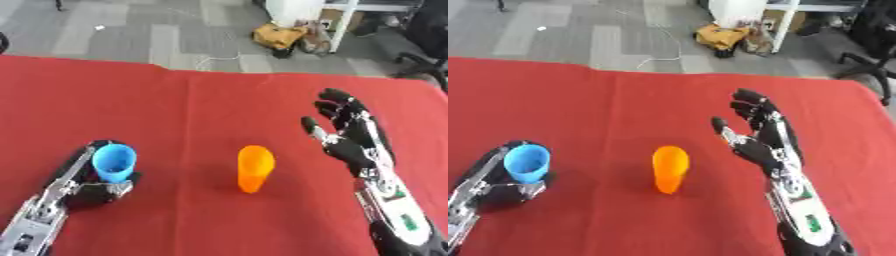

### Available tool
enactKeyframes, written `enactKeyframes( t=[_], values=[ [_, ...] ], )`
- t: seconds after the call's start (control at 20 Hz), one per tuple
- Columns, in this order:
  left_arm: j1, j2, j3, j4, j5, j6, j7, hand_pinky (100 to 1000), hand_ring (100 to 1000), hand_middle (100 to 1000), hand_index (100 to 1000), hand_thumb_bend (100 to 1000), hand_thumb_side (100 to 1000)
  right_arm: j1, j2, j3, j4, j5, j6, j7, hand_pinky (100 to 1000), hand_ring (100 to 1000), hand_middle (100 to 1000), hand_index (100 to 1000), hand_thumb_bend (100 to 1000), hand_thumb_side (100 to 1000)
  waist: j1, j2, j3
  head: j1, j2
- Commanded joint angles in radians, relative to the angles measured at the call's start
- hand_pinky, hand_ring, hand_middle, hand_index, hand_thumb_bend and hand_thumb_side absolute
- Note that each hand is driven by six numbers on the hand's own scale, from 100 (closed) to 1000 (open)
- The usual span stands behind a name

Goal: Pour the contents of one cup into another cup.

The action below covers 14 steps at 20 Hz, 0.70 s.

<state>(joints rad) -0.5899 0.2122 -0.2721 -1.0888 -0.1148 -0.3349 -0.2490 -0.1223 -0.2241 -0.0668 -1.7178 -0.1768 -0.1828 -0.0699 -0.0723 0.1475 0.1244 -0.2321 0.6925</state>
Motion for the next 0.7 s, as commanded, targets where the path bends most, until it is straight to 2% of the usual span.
enactKeyframes(
  t=[0.05,0.15,0.2,0.7],
  values=[
    [0.002,0.018,0.016,-0.016,-0.012,-0.002,0.038,343,477,450,606,202,100,-0.004,-0.013,-0.007,-0.005,0.002,-0.001,0.003,876,783,735,806,504,100,0.002,-0.01,0.001,-0.003,-0.001],
    [0.008,0.024,0.025,-0.039,-0.013,-0.005,0.06,345,477,449,605,196,100,-0.002,-0.015,-0.01,0.0,0.006,-0.001,0.002,871,780,727,813,469,100,0.003,-0.01,0.003,-0.005,-0.002],
    [0.012,0.028,0.031,-0.053,-0.011,-0.005,0.071,344,478,449,605,195,100,-0.001,-0.018,-0.011,0.003,0.01,-0.001,0.001,866,777,717,819,502,100,0.003,-0.01,0.004,-0.006,-0.002],
    [0.046,0.053,0.063,-0.208,0.048,0.025,0.112,358,484,452,606,180,100,0.009,-0.041,-0.01,0.063,0.084,-0.024,0.044,871,781,709,861,498,100,0.005,-0.012,0.013,-0.015,-0.01]
  ],
)
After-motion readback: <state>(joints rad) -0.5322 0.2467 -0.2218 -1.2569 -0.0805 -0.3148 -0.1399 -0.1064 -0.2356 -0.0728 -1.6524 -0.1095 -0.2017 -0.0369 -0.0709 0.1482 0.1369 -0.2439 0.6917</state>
